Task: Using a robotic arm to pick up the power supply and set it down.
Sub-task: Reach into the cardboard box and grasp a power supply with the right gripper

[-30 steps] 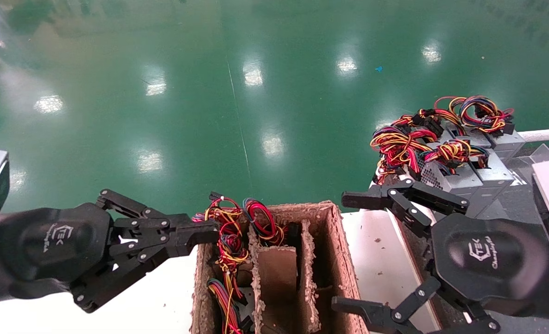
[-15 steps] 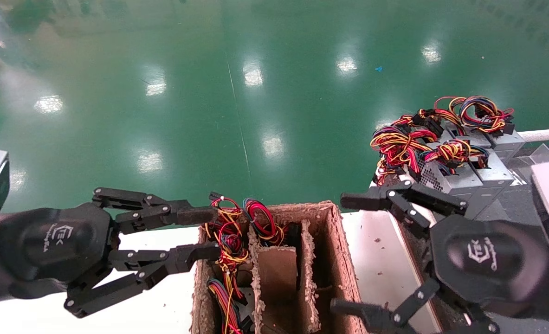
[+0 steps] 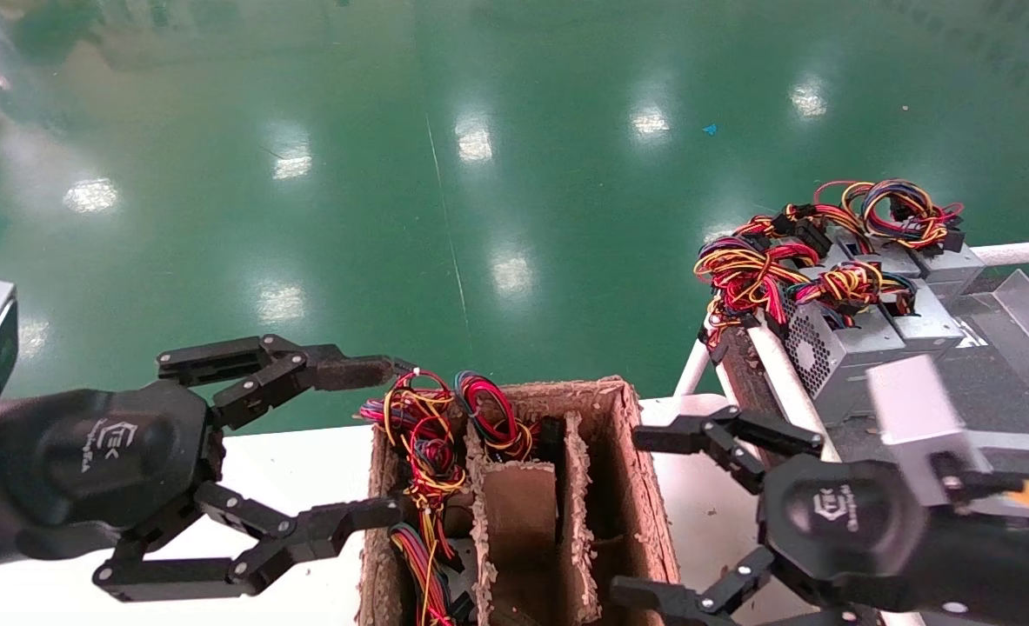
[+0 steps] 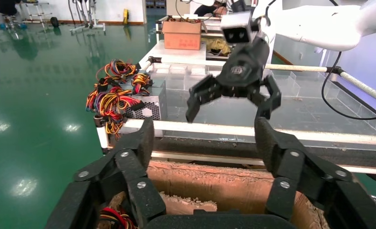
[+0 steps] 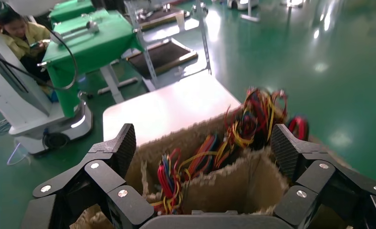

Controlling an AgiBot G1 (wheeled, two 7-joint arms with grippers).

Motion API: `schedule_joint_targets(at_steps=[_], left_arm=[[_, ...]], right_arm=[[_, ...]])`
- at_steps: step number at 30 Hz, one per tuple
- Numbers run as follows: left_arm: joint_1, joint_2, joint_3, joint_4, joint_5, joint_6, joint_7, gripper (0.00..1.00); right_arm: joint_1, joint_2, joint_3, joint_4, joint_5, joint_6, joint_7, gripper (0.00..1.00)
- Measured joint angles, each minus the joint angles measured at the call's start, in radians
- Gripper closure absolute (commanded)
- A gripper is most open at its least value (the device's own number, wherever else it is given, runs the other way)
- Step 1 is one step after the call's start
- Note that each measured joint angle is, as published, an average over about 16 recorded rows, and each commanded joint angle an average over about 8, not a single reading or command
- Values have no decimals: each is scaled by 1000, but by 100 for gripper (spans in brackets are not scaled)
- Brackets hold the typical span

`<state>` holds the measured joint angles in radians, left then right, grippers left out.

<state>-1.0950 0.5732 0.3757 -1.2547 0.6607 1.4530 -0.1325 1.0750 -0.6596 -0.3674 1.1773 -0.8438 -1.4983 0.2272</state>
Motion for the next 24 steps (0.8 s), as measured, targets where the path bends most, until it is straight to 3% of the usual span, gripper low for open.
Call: schedule_joint_targets(at_steps=[19,21,24], left_arm=[[0,0,0,0,0,0,0,0],[0,0,0,0,0,0,0,0],[0,0,0,0,0,0,0,0]], right_arm=[[92,-156,-174,-72,-214,-46,52,0],[97,-172,-188,-82,-230,-47,49,17],[101,-195,-207,-96,-253,-43,39,54]])
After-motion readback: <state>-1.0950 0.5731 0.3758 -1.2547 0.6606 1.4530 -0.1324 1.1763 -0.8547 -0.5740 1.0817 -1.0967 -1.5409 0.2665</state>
